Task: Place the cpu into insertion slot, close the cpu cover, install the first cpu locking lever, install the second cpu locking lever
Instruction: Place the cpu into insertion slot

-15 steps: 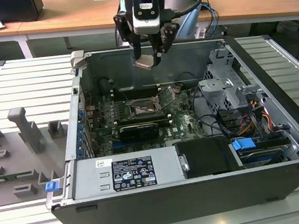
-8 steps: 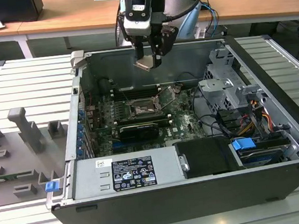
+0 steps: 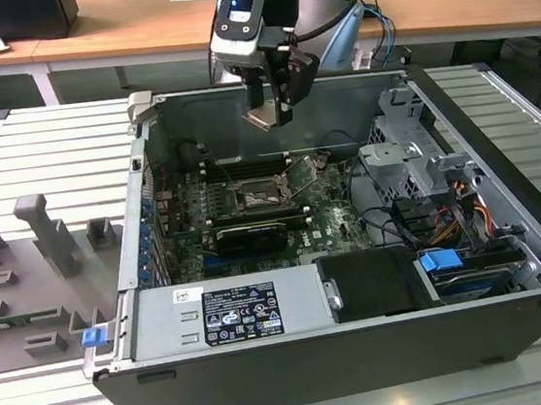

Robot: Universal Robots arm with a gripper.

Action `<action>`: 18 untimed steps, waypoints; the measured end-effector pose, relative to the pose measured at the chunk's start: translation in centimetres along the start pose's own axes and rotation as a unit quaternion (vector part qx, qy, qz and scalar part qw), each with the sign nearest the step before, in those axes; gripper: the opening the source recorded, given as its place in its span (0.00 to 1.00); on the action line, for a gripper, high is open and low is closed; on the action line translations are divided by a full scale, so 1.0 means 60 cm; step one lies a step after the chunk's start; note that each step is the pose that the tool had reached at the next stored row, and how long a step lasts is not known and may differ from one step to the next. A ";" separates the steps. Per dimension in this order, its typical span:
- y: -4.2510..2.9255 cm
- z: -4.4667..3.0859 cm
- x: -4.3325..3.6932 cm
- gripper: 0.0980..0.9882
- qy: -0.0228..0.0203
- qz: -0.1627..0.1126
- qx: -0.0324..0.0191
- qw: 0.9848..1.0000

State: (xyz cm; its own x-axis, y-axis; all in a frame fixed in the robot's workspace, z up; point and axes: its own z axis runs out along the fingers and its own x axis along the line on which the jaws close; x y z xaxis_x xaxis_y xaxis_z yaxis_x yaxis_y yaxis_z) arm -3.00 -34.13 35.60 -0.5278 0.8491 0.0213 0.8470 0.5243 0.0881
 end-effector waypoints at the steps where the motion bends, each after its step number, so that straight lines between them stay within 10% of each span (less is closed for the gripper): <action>1: 0.000 0.001 0.000 0.48 -0.001 0.013 0.000 1.000; 12: -0.001 0.015 0.000 0.48 -0.008 0.091 -0.001 0.996; 18: -0.002 0.025 -0.001 0.48 -0.014 0.160 -0.003 0.987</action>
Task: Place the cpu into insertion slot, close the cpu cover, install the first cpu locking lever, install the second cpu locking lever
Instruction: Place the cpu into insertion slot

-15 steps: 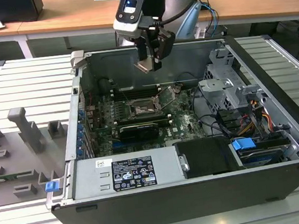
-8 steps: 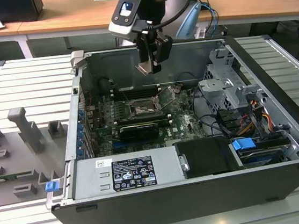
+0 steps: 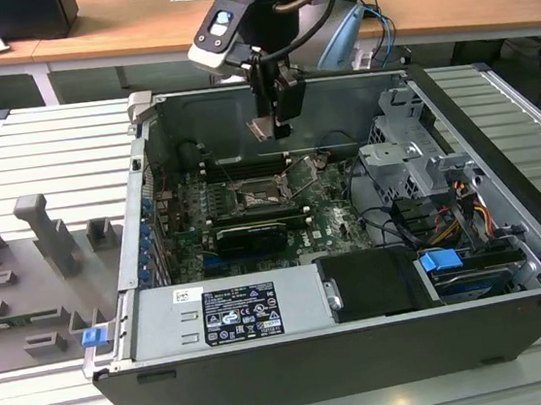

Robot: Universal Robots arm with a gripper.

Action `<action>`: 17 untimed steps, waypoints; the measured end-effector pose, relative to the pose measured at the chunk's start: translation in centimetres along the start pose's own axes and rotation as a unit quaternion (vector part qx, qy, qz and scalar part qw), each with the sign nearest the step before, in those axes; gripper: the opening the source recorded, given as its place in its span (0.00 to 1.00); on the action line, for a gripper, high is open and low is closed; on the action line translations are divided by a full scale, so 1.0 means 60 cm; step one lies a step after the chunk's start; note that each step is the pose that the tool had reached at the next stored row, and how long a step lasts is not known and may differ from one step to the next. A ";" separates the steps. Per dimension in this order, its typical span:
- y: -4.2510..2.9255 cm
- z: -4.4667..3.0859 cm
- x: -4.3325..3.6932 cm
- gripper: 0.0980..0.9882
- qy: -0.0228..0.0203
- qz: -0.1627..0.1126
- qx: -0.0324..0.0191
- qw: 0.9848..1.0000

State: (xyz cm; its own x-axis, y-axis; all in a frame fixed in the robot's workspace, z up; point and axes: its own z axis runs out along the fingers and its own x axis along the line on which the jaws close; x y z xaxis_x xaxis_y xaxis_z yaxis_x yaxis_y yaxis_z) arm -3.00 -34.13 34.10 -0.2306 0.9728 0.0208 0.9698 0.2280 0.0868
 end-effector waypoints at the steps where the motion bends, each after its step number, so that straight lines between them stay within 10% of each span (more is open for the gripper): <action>1: 0.000 0.001 0.000 0.48 -0.001 0.007 0.000 1.000; 17: -0.001 0.014 0.000 0.48 -0.002 0.028 -0.001 1.000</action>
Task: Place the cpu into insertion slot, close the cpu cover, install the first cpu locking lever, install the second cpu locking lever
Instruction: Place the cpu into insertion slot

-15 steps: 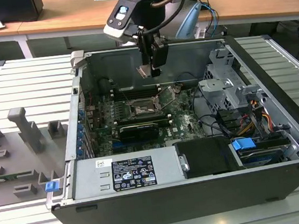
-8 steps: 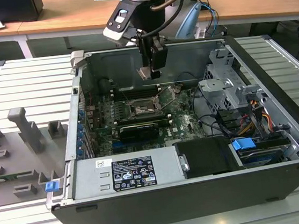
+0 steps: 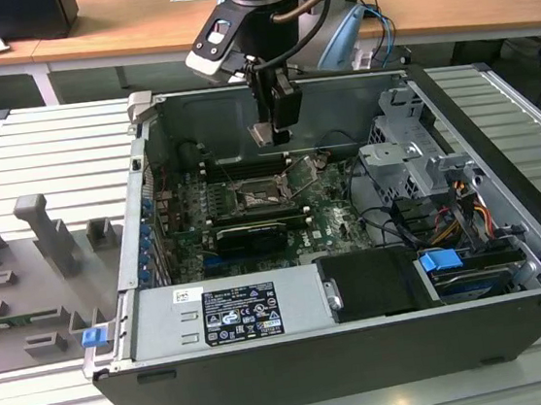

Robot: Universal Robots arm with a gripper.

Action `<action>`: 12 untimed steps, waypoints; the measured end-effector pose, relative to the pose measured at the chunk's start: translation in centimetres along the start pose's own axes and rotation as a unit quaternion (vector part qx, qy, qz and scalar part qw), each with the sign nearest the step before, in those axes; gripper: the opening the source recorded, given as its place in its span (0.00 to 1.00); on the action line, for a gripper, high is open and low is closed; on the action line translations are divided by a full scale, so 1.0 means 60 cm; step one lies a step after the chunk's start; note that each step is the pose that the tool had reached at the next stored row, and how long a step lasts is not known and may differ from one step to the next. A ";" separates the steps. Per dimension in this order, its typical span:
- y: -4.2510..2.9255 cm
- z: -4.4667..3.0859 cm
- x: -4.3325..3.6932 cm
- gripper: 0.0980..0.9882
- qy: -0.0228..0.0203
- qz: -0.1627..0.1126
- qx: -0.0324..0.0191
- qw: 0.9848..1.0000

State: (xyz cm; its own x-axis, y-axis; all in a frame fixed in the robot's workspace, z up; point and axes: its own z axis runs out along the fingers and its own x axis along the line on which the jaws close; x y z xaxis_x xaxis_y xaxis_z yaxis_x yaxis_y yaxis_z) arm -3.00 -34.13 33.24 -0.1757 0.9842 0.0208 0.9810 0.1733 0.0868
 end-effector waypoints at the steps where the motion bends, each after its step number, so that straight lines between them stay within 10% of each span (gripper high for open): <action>1: 0.000 0.000 0.000 0.48 0.000 0.002 0.000 1.000; 12: -0.001 0.007 0.000 0.48 -0.002 0.019 0.000 1.000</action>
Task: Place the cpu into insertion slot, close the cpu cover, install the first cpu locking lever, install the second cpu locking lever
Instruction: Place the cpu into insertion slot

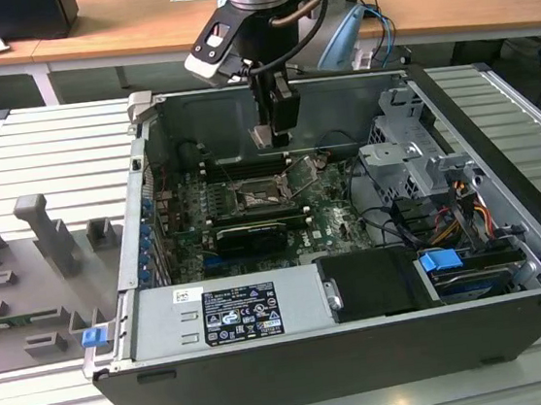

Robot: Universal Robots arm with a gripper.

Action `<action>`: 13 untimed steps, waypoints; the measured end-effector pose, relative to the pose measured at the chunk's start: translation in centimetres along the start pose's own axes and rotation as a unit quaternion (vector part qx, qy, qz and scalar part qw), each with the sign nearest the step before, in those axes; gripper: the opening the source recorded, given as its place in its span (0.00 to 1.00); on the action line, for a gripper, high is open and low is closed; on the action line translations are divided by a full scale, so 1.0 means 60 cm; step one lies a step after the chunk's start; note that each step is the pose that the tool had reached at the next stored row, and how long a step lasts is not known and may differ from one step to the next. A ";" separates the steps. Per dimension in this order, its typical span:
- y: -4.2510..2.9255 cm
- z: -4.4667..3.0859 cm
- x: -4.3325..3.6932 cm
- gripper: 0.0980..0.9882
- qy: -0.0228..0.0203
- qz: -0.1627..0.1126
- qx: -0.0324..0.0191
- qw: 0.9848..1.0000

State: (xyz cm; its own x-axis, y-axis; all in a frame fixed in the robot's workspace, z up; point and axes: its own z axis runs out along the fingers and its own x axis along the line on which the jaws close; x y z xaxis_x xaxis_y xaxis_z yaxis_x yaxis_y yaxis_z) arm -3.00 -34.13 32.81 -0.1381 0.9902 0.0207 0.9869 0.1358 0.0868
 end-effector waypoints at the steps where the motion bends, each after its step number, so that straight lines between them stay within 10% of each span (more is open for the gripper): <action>1: 0.000 0.000 0.000 0.48 0.000 0.002 0.000 1.000; 13: 0.000 0.004 0.000 0.48 -0.002 0.021 0.000 1.000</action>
State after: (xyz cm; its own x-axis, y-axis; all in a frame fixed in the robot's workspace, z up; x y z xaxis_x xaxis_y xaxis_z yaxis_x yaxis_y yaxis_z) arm -3.00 -34.13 32.57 -0.0960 0.9952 0.0207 0.9918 0.0938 0.0868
